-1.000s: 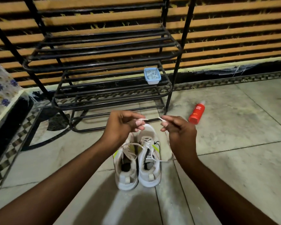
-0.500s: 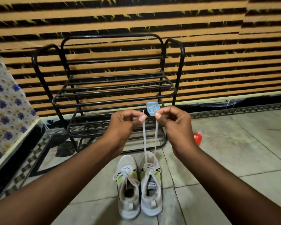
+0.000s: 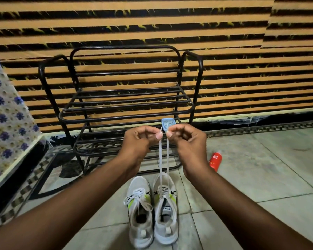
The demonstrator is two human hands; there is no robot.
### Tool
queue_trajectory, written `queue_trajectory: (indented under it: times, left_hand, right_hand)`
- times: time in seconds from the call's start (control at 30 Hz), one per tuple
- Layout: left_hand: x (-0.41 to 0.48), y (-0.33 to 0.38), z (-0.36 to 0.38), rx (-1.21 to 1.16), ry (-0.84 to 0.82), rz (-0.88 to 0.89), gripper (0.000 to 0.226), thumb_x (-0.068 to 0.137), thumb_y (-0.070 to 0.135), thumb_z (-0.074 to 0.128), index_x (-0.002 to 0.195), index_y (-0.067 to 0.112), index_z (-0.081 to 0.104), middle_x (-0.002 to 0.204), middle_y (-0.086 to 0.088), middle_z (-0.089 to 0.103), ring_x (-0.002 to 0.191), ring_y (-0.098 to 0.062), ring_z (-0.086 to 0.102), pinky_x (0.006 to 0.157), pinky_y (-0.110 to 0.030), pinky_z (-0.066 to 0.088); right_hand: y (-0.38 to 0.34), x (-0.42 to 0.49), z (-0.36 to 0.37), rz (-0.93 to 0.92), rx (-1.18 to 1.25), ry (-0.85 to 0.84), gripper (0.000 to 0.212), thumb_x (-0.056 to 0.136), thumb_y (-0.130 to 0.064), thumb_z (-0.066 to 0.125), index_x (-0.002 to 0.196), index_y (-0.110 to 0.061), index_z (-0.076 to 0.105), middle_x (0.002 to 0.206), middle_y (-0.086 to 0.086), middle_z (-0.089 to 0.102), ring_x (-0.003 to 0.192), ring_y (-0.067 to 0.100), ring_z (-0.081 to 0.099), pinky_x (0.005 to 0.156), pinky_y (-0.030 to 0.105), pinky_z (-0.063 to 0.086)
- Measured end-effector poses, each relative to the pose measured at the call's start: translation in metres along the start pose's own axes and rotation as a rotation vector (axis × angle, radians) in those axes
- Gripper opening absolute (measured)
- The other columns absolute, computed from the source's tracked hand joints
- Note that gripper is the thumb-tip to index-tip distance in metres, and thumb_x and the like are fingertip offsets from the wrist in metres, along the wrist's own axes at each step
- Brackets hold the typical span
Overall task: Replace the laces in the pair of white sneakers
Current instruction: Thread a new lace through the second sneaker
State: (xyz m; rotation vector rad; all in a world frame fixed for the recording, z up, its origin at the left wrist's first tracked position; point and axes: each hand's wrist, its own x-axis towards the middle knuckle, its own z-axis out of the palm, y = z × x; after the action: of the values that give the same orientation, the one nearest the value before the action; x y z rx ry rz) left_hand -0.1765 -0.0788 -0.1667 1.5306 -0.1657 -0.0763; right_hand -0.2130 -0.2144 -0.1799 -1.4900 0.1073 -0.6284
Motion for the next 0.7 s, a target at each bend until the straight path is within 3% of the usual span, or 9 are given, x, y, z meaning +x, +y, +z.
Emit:
queue_trajectory:
  times: [0.13, 0.7]
  left_hand:
    - [0.0017, 0.0004, -0.0017, 0.028, -0.003, -0.035, 0.008, 0.090, 0.012, 0.076, 0.087, 0.019, 0.076, 0.083, 0.006, 0.074, 0.081, -0.011, 0.065, 0.069, -0.032, 0.044]
    - [0.0020, -0.0047, 0.0019, -0.036, -0.025, -0.067, 0.005, 0.087, 0.014, 0.079, 0.086, 0.019, 0.078, 0.083, 0.006, 0.075, 0.089, -0.016, 0.064, 0.078, -0.039, 0.042]
  right_hand:
    - [0.0002, 0.0005, 0.0015, 0.020, 0.063, 0.040, 0.020, 0.081, 0.003, 0.076, 0.096, -0.010, 0.074, 0.084, 0.003, 0.075, 0.080, 0.010, 0.072, 0.077, 0.023, 0.058]
    - [0.0015, 0.0031, 0.0022, -0.022, 0.133, 0.050, 0.025, 0.080, 0.004, 0.077, 0.096, -0.013, 0.072, 0.081, 0.002, 0.077, 0.081, 0.014, 0.075, 0.076, 0.022, 0.058]
